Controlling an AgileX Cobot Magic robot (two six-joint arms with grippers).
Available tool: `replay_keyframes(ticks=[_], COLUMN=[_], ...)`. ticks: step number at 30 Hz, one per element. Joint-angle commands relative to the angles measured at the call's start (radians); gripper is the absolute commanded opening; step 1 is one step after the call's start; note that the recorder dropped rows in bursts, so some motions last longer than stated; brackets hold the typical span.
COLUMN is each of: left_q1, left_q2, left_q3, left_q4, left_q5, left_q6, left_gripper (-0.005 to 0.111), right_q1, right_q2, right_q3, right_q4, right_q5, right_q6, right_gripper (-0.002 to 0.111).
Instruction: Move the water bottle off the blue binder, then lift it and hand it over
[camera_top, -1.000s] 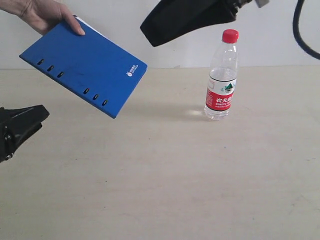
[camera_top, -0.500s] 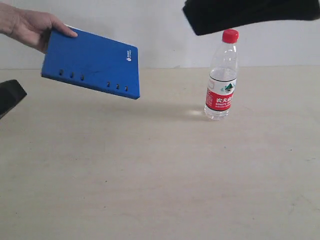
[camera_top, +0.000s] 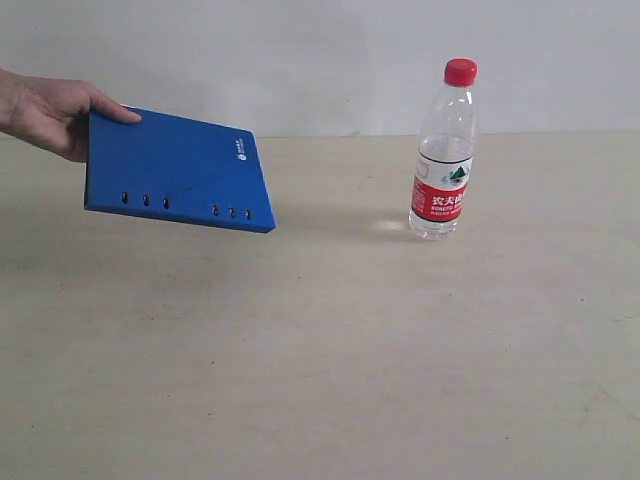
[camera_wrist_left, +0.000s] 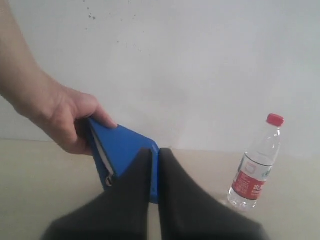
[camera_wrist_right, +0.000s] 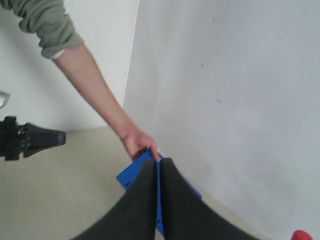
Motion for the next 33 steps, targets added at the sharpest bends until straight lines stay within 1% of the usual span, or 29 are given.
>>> replay_keyframes(ticks=[1,4,6,7,11,14,19,22,27,33], left_q1=[0.002,0.002,0.002,0.002,0.002,0.002,0.002,0.002,0.002,0.002], left_q2=[-0.081,-0.127,-0.161,-0.182,-0.246,-0.264,-0.263,-0.263,-0.263,-0.263], left_q3=[0.004,0.004,0.004,0.004,0.004,0.004,0.004,0.004,0.004,0.004], left_q4=[0.102,0.142,0.156,0.170,0.195,0.202,0.202,0.202,0.202,0.202], left_q5=[-0.029,-0.147,-0.180,-0.170,-0.015,0.012,-0.122,-0.190,-0.225,-0.225], left_q6=[-0.114,-0.129,-0.130,-0.142,-0.234,-0.306,-0.310,-0.310,-0.310,-0.310], left_gripper=[0.004,0.004,0.004,0.004,0.004,0.004,0.004,0.004,0.004,0.004], right_q1=[-0.001,-0.001,-0.001,-0.001,-0.001,-0.001,-0.001,-0.001,-0.001,-0.001], right_q2=[-0.131,-0.194,-0.227,-0.244,-0.285,-0.301,-0.301,-0.301,-0.301,-0.301], right_q3=[0.072,0.106,0.134,0.150,0.220,0.285,0.435,0.563,0.706,0.726], right_q4=[0.013,0.013,0.013,0.013,-0.023,-0.023,-0.023,-0.023,0.017,0.027], right_q5=[-0.144,-0.197,-0.221,-0.235,-0.246,-0.246,-0.242,-0.312,-0.484,-0.494], right_q6=[0.010,0.012,0.019,0.030,0.067,0.093,0.148,0.162,0.174,0.176], right_gripper=[0.000,0.000,0.000,0.000,0.000,0.000,0.000,0.000,0.000,0.000])
